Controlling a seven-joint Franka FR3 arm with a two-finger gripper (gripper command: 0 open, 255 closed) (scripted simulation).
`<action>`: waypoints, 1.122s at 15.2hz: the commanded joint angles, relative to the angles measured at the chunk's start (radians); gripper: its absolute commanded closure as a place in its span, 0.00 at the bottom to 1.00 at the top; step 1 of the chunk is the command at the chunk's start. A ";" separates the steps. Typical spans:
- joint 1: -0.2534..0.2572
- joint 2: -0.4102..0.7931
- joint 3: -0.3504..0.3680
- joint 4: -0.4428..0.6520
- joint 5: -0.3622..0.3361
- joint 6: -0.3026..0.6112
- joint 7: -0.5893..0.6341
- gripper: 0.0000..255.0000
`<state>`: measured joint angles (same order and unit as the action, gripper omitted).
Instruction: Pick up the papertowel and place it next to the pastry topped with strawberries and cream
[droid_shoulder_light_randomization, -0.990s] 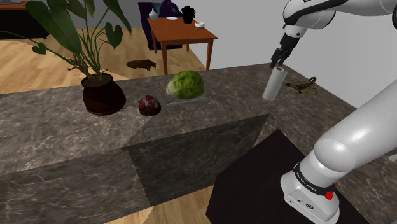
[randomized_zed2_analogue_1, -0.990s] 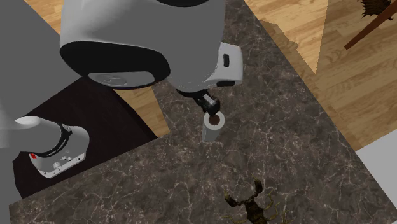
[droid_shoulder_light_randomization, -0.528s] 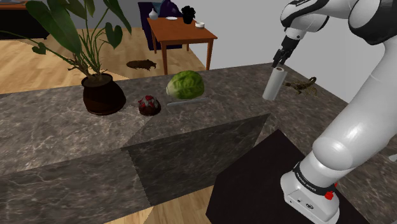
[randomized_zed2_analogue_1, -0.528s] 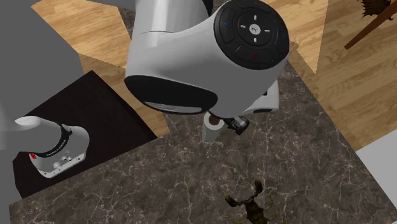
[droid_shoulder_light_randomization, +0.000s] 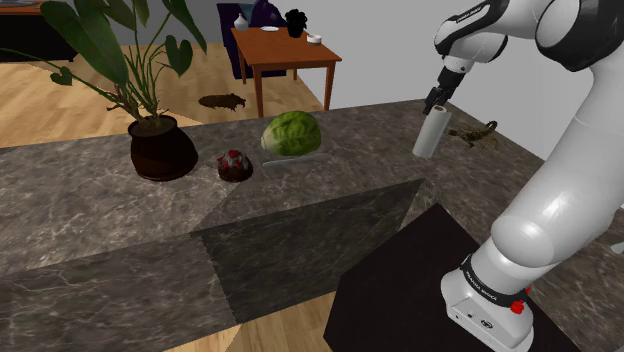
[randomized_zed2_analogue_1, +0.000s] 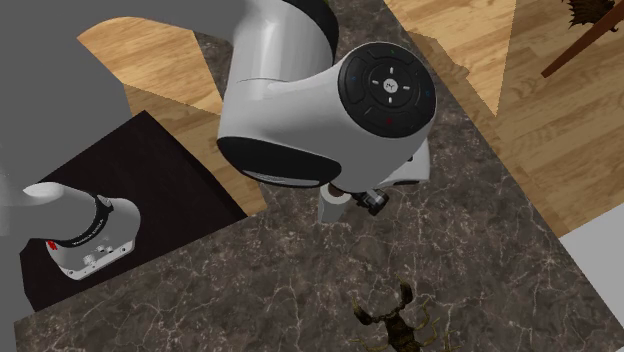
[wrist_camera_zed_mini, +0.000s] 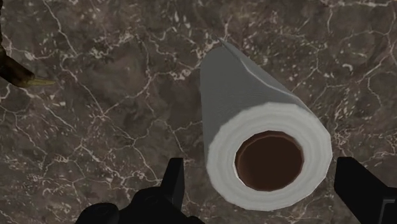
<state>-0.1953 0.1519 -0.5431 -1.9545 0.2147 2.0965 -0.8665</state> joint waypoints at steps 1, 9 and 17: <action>0.000 0.002 0.001 -0.003 0.001 0.005 0.000 0.00; 0.000 0.002 0.001 -0.003 0.001 0.005 0.000 1.00; 0.001 -0.004 0.000 0.004 -0.003 -0.007 0.004 1.00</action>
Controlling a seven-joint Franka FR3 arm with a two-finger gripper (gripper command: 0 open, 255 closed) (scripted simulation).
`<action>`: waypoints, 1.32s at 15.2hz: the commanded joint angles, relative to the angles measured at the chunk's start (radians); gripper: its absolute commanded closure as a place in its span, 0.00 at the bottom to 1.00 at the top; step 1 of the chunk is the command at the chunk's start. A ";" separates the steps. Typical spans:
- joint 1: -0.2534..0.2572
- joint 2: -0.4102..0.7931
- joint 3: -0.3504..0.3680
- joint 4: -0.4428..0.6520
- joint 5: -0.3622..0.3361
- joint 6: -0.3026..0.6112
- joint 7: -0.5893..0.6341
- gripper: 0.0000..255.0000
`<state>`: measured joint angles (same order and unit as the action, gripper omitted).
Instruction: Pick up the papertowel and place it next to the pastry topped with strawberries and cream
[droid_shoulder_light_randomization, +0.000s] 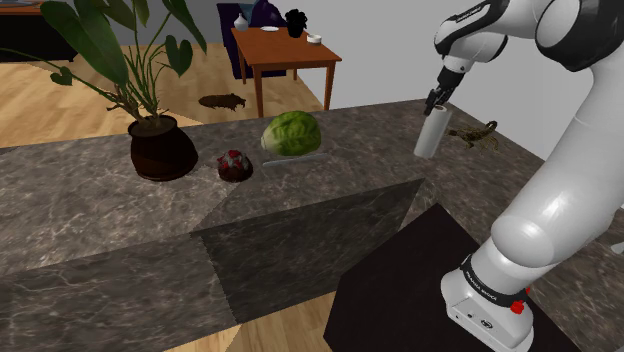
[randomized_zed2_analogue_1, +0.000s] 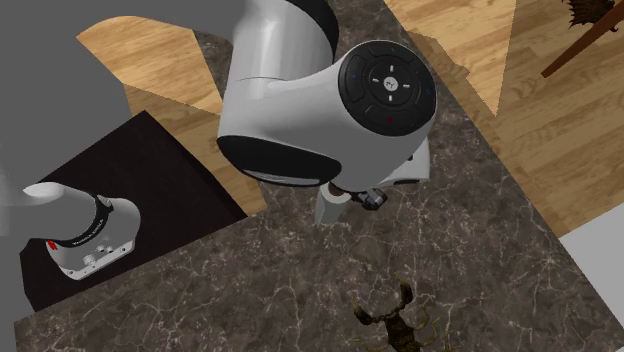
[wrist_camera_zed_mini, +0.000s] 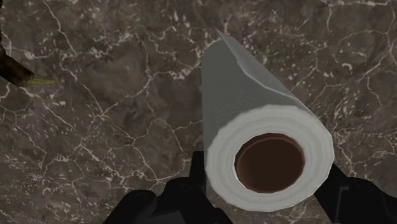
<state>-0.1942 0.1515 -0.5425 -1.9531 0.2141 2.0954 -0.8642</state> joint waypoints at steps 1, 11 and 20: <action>0.001 -0.009 -0.002 0.011 -0.007 -0.018 0.005 1.00; 0.005 -0.051 -0.006 0.100 -0.042 -0.140 0.038 1.00; 0.005 -0.068 -0.009 0.202 -0.057 -0.255 0.058 1.00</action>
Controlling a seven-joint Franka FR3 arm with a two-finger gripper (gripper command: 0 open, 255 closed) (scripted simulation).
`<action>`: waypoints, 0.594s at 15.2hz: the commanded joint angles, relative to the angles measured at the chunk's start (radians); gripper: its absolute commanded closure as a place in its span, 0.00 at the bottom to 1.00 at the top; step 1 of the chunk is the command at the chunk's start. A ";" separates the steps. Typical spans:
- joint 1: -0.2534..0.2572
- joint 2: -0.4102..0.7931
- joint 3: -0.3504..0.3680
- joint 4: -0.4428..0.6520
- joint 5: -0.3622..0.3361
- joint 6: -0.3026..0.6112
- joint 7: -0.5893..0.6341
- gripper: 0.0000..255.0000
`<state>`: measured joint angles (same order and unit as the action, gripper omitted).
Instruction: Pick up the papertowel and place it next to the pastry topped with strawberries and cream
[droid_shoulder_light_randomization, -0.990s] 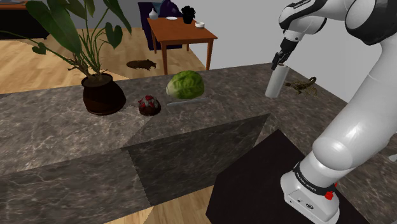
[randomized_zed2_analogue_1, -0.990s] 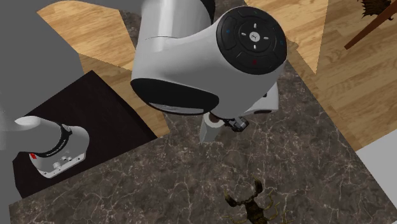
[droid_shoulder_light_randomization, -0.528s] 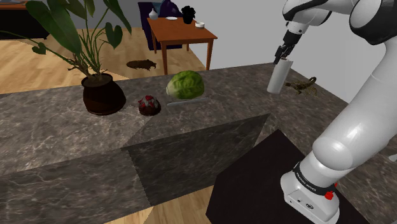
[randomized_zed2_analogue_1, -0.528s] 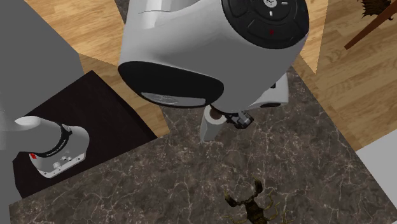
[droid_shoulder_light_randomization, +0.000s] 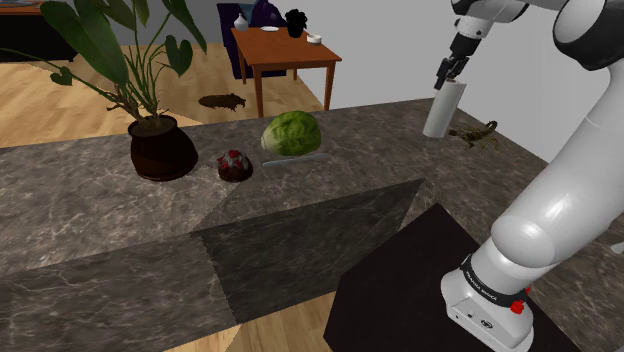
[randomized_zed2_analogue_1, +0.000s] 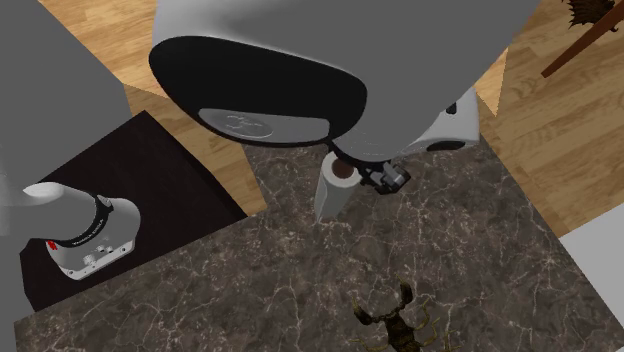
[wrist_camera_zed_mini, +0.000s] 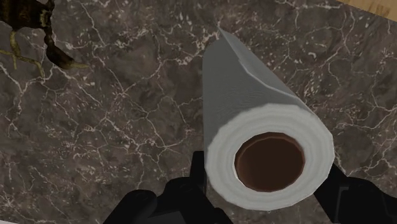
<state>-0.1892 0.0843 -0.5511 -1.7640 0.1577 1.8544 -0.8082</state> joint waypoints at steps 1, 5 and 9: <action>-0.001 -0.001 -0.001 0.026 -0.002 -0.027 0.003 1.00; -0.002 -0.002 -0.002 0.080 -0.004 -0.081 0.009 1.00; -0.005 0.003 -0.004 0.138 -0.003 -0.135 0.013 1.00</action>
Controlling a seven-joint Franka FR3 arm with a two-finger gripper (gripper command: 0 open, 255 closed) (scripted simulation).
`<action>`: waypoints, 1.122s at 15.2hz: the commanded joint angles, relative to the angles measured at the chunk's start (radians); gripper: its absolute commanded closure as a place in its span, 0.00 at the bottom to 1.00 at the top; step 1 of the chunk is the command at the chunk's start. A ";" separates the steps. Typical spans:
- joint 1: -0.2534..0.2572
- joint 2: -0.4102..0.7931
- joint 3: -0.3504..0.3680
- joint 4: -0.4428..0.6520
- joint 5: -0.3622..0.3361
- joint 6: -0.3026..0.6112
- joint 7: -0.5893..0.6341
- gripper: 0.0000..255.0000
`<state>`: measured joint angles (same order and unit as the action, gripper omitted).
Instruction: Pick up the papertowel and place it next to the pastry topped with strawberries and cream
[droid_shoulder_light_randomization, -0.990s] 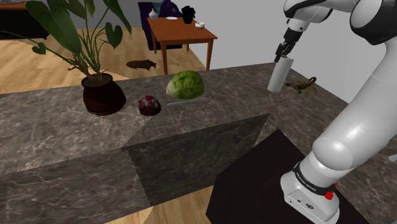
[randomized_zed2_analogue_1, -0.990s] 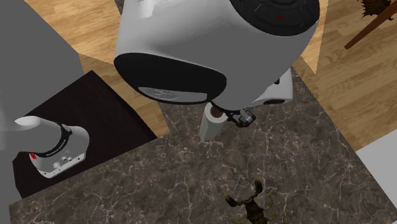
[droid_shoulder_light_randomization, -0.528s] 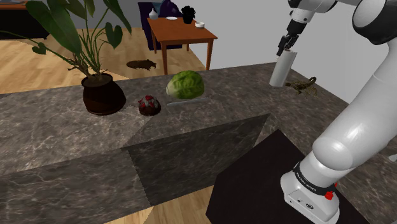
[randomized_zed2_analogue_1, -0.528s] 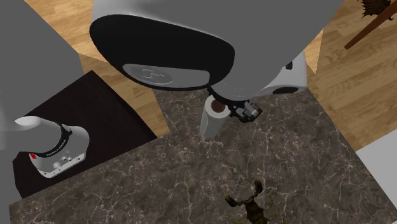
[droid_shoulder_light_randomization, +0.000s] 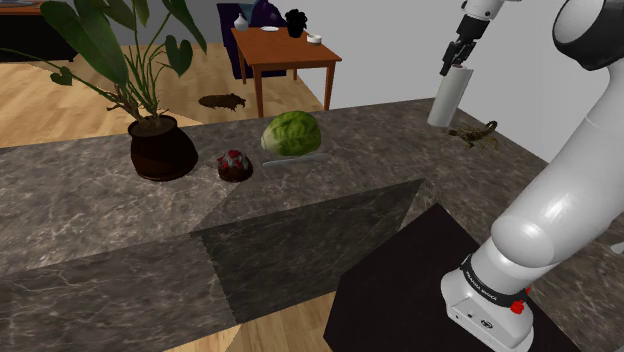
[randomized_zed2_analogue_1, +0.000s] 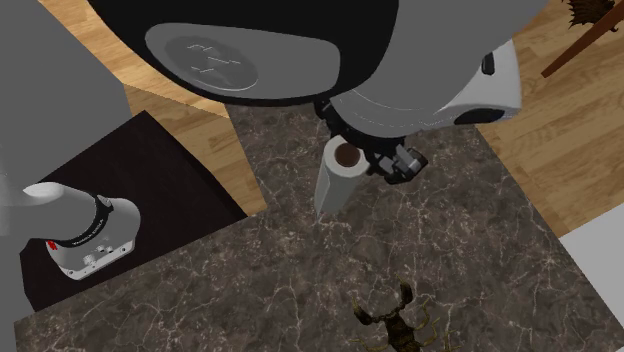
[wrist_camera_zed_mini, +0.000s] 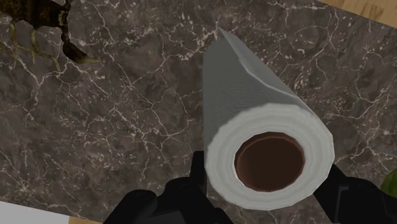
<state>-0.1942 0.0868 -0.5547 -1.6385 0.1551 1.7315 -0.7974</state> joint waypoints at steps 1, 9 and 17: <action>-0.001 0.002 0.000 0.028 0.000 -0.026 0.003 1.00; -0.012 0.028 -0.006 0.165 0.013 -0.143 0.006 1.00; -0.036 0.078 -0.014 0.335 0.043 -0.271 0.002 1.00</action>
<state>-0.2263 0.1584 -0.5672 -1.3276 0.1938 1.4801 -0.7945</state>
